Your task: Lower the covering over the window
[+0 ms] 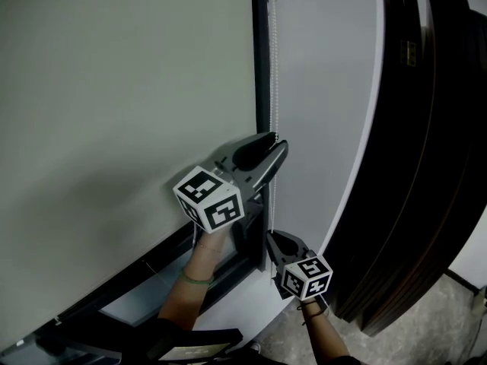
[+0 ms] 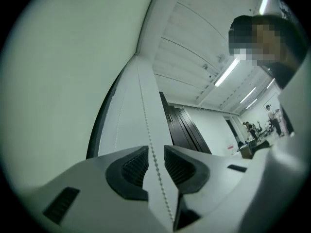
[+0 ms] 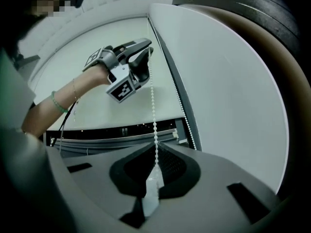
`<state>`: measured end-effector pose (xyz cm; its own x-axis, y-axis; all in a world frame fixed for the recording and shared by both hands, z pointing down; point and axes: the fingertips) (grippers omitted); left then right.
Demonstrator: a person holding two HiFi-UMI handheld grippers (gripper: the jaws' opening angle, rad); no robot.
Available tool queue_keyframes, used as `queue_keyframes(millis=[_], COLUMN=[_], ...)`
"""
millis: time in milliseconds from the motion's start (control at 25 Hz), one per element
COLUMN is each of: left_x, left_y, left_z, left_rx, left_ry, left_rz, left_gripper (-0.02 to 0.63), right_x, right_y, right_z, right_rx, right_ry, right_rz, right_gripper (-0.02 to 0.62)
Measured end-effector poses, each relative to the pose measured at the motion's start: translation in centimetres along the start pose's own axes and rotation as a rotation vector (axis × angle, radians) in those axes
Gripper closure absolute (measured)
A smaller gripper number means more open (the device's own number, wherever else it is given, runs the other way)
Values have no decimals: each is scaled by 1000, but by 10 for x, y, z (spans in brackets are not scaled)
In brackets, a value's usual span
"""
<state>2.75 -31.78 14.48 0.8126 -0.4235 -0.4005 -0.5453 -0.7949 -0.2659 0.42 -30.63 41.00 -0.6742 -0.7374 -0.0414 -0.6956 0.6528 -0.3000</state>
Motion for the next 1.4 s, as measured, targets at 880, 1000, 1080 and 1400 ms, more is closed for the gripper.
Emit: queue_keyframes(millis=[880, 1000, 1080, 1400], left_x=[-83, -105, -119, -158], left_y=[-42, -66, -81, -97], left_z=[-121, -161, -185, -247], left_rx=[-238, -298, -326, -425], left_ry=[135, 189, 225, 295], left_rz=[66, 82, 93, 164], left_gripper=[592, 594, 594, 594], right_x=[-35, -52, -64, -94], right_y=[-5, -8, -10, -22], right_z=[-174, -222, -251, -293], right_rx=[101, 123, 141, 146], right_ry=[334, 447, 504, 541], right_rz=[-105, -134, -153, -186], right_gripper=[575, 575, 575, 575])
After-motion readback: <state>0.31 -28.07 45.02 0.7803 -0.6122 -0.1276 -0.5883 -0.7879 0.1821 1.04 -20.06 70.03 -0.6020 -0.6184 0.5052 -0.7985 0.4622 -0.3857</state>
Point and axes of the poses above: the fingertips, and each gripper's own axes: x forward along the fingers, y to its left, z out of its top, and after that the axes turned 8 degrees about x, right-handed
